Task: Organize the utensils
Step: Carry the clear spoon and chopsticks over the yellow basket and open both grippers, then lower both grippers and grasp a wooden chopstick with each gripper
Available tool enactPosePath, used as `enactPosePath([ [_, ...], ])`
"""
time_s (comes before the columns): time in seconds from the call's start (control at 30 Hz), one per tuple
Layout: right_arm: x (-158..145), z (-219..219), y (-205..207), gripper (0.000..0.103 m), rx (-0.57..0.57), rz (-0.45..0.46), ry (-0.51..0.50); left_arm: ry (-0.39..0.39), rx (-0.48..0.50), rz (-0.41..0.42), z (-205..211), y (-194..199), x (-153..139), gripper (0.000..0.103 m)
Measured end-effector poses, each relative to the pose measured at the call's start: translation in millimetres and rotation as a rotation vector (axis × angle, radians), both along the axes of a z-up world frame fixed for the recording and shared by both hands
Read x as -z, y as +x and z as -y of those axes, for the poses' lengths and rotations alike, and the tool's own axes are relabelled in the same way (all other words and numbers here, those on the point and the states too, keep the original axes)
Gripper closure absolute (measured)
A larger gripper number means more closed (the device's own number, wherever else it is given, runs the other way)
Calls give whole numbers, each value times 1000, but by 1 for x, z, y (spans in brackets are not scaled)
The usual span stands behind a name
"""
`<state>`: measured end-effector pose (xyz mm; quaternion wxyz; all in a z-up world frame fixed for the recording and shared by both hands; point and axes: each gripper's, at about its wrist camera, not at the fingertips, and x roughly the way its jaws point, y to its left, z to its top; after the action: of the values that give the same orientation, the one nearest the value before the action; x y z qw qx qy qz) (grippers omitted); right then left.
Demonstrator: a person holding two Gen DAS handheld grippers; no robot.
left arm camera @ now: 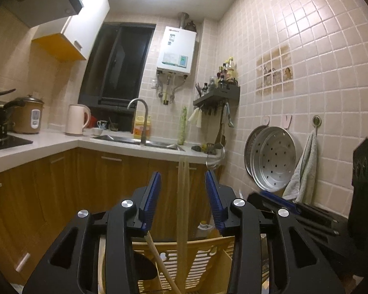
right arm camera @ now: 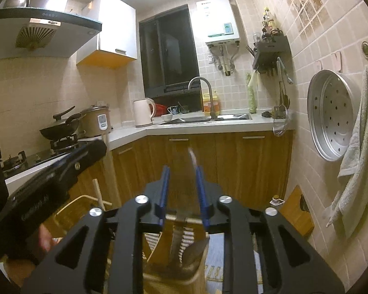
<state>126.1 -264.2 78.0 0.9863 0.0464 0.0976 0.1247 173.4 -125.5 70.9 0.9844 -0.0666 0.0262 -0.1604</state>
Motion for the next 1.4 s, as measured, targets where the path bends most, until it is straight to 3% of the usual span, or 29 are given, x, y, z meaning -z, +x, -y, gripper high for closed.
enactPosePath([
  [0.4, -4, 5, -42, 79, 7, -22, -36, -11, 26, 30, 0, -22, -18, 66],
  [0.6, -8, 12, -68, 79, 29, -62, -32, -8, 67, -19, -5, -44, -26, 66],
  [0.9, 5, 19, -111, 79, 56, -235, 5, -14, 201, -240, -22, -78, -21, 66],
  [1.1, 47, 10, -150, 79, 72, -448, -9, 55, 256, -441, -21, -106, 14, 67],
  [1.23, 78, 1, -172, 79, 78, -581, -5, 71, 233, -508, -32, -127, 41, 67],
  [1.4, 112, -17, -203, 79, 73, -703, -9, 7, 209, -616, -56, -143, 72, 68],
])
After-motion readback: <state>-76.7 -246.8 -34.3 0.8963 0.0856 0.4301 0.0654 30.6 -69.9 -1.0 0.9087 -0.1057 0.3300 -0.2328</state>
